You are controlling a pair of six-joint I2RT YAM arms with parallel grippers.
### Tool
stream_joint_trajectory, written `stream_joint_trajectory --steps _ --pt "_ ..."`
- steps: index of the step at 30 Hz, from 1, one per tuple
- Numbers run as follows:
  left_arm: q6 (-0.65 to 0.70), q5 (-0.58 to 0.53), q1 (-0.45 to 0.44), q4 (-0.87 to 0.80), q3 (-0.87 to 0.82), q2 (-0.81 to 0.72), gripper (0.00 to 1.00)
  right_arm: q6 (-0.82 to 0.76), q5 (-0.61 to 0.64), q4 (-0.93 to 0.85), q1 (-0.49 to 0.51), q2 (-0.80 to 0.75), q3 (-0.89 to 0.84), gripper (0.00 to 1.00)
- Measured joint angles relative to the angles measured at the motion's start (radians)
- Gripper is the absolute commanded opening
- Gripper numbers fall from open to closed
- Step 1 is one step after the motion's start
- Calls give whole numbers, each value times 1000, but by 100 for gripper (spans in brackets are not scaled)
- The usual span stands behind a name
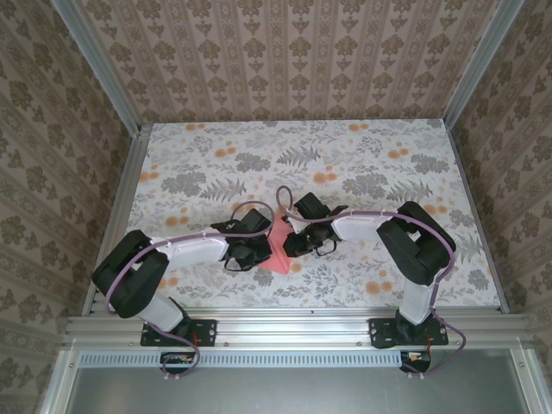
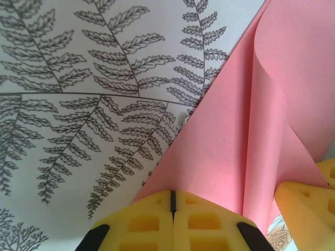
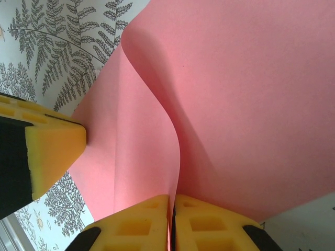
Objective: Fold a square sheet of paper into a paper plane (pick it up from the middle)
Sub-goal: Fold the triangle a second time at the center of the table.
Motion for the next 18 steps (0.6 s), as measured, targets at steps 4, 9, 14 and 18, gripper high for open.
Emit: stream_joint_trajectory --steps 4,9,14,18 --pt "14 0 2 -10 0 -32 6 -7 1 -1 0 0 0 12" --pt "23 27 42 51 0 -104 6 -11 1 0 0 1 0 12" --pt "30 91 97 203 -18 -105 4 -11 1 0 0 2 0 12" --pt "29 135 112 304 -31 -49 4 -11 1 0 0 2 0 12"
